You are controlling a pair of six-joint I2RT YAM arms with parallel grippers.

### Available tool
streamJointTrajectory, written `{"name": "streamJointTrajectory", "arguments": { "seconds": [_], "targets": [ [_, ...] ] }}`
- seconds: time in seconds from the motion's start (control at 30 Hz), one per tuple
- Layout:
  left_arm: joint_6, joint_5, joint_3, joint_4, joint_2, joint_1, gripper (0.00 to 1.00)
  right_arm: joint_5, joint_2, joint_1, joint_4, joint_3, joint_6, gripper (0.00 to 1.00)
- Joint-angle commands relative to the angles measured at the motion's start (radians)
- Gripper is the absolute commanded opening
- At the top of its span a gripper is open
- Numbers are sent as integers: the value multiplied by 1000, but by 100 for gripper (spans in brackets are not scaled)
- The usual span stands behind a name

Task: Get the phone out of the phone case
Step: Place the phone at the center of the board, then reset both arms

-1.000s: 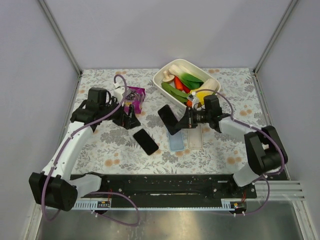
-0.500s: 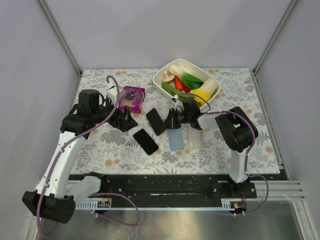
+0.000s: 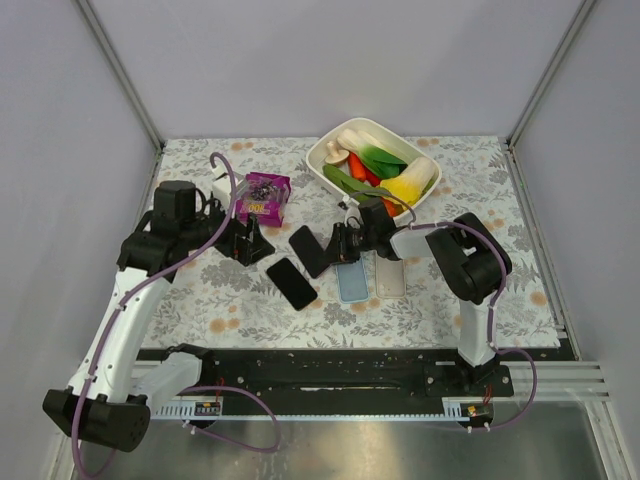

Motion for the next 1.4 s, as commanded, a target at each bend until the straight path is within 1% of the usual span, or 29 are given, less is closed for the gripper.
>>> {"name": "streamJointTrajectory", "arguments": {
  "seconds": [0.0,0.03,0.07,0.1,0.2,0.27,0.43,0.53,0.7,0.73,0.77,0.83,0.93,1.0,1.07,1.13,1.17,1.2,1.23,1.33,1.37],
  "targets": [
    [-14,9,24,33,-28,5,95,18,-8,11,-42,16,-41,33],
    [-14,11,24,32,-29,5,95,17,-7,11,-53,19,-44,39],
    [-14,11,23,33,-31,5,95,18,-5,11,-66,21,-52,42],
    [-14,11,20,33,-34,5,95,21,-6,9,-71,19,-57,49],
    [-14,8,20,33,-40,5,95,35,-23,11,-97,16,-78,59],
    [-16,9,17,33,-46,5,95,38,-40,9,-123,19,-104,62],
    [-10,2,7,32,-54,5,95,69,-97,9,-197,21,-175,67],
    [-5,-3,7,33,-54,5,95,110,-138,9,-234,12,-221,68],
    [-1,-11,6,33,-57,5,95,129,-210,9,-272,4,-283,70],
    [-1,-17,6,35,-60,5,95,133,-226,12,-272,7,-299,71],
    [-2,-28,0,42,-66,6,96,138,-244,11,-318,15,-322,71],
    [-10,-75,-17,68,-88,6,96,159,-296,12,-344,33,-369,72],
    [-30,-197,-59,151,-132,11,99,254,-391,17,-434,79,-490,74],
    [-34,-256,-68,180,-138,26,99,346,-460,17,-490,104,-569,76],
    [-45,-302,-72,209,-141,32,99,446,-537,17,-522,107,-645,80],
    [-60,-351,-80,236,-144,40,99,541,-644,17,-533,87,-701,84],
    [-65,-366,-86,249,-148,43,99,575,-669,15,-536,70,-719,88],
    [-65,-380,-94,263,-152,48,99,601,-731,17,-536,53,-737,90],
    [-67,-394,-103,272,-157,54,99,633,-767,17,-536,33,-750,96],
    [-67,-423,-126,298,-175,69,99,718,-877,17,-542,-26,-767,99],
    [-67,-432,-132,303,-180,72,99,769,-916,17,-539,-52,-777,99]
  ]
}}
